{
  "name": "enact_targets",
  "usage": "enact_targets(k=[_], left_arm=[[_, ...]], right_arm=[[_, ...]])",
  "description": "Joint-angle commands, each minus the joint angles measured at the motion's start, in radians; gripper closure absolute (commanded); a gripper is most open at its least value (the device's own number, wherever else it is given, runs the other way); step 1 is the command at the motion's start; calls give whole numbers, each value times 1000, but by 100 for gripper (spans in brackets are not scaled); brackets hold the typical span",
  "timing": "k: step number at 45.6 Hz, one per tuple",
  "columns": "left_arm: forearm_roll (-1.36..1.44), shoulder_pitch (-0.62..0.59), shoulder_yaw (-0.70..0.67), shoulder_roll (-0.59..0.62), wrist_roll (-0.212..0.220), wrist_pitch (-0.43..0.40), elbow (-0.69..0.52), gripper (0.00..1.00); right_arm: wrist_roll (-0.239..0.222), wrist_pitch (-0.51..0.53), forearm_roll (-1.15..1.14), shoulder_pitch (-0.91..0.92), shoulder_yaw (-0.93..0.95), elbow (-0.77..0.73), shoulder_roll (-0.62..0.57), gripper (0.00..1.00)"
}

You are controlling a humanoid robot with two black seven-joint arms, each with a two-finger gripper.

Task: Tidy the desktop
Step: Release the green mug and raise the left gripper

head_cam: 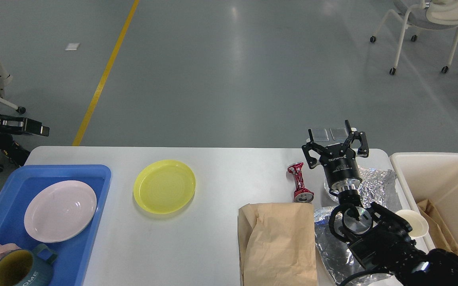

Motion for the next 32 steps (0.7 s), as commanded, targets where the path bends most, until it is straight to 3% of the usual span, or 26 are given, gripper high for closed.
enact_targets(k=[1, 32], left_arm=[[0, -5, -47, 1, 2, -48, 0, 50], [-68, -22, -81, -8, 9, -130, 63, 50]], right_arm=[[0, -1, 0, 0, -1, 0, 0, 0], [0, -1, 0, 0, 0, 0, 0, 0]])
